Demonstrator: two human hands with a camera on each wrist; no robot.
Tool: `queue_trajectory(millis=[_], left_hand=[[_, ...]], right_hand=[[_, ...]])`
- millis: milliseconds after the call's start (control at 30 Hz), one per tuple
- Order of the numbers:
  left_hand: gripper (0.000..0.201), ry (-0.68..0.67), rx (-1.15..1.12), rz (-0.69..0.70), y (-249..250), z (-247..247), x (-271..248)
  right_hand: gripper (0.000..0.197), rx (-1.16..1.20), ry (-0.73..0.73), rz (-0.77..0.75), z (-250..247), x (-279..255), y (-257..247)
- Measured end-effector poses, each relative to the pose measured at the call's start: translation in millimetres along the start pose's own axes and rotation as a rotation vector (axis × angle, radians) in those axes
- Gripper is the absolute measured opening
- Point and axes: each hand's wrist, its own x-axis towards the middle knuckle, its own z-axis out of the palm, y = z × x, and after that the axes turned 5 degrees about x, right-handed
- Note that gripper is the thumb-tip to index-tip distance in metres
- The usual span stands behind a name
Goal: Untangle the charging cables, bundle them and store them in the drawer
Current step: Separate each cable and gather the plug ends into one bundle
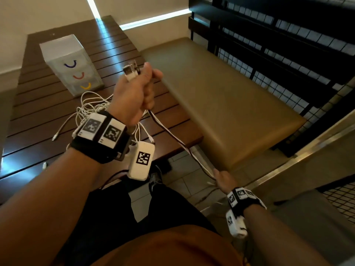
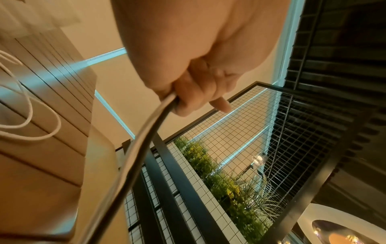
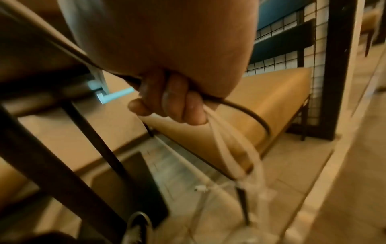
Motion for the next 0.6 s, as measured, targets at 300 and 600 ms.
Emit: queue_trajectory(millis=[300, 600], left_hand=[[0.015, -0.148, 0.312, -0.049, -25, 1, -22], [0.031, -0.188, 0.382, -0.282, -50, -9, -54]], right_hand=[[0.021, -0.133, -0.043, -0.057, -23, 16, -49], [0.034, 0.435, -0.033, -0.854, -44, -100, -237]])
